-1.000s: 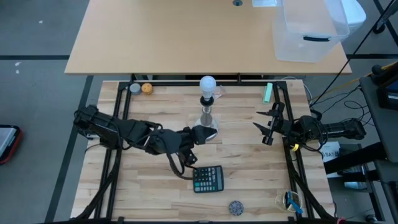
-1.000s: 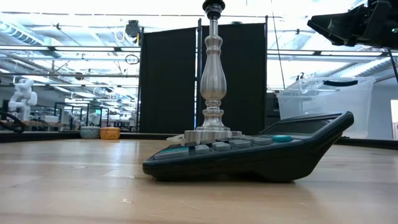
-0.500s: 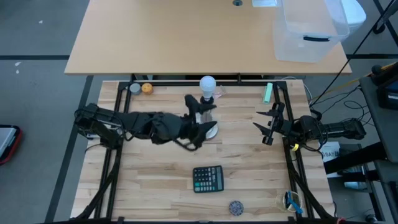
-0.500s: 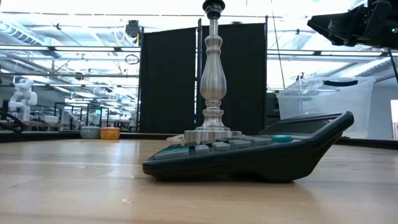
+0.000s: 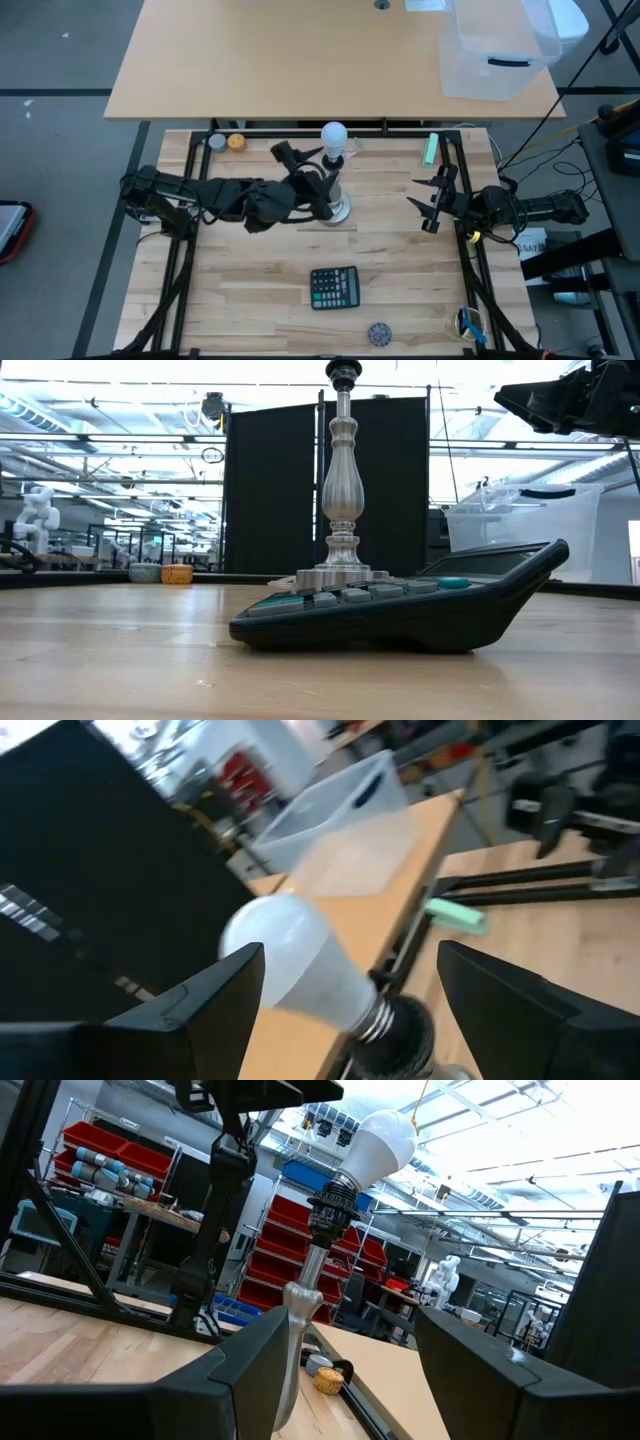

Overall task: Screw lightbulb
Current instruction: Insert the light bulb into the lamp

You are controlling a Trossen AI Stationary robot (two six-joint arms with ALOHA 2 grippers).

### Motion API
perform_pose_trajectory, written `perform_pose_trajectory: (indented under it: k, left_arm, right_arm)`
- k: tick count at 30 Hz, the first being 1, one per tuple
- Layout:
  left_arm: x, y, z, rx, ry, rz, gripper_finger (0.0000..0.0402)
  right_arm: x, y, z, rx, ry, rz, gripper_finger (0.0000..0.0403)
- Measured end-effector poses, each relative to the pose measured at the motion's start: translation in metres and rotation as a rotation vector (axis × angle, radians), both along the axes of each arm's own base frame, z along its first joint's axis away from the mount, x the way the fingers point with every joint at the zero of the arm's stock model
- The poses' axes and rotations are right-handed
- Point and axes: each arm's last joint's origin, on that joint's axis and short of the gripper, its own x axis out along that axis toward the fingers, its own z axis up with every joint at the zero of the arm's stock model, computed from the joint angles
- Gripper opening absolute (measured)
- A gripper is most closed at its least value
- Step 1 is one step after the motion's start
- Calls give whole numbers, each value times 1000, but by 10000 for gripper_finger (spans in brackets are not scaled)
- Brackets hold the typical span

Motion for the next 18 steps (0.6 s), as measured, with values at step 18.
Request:
perform_pose_trajectory:
  k: [18]
  left_arm:
    - [-5,1,-10,-211,-161,116,302]
  right_arm:
    - [0,0,0,0,0,1,212]
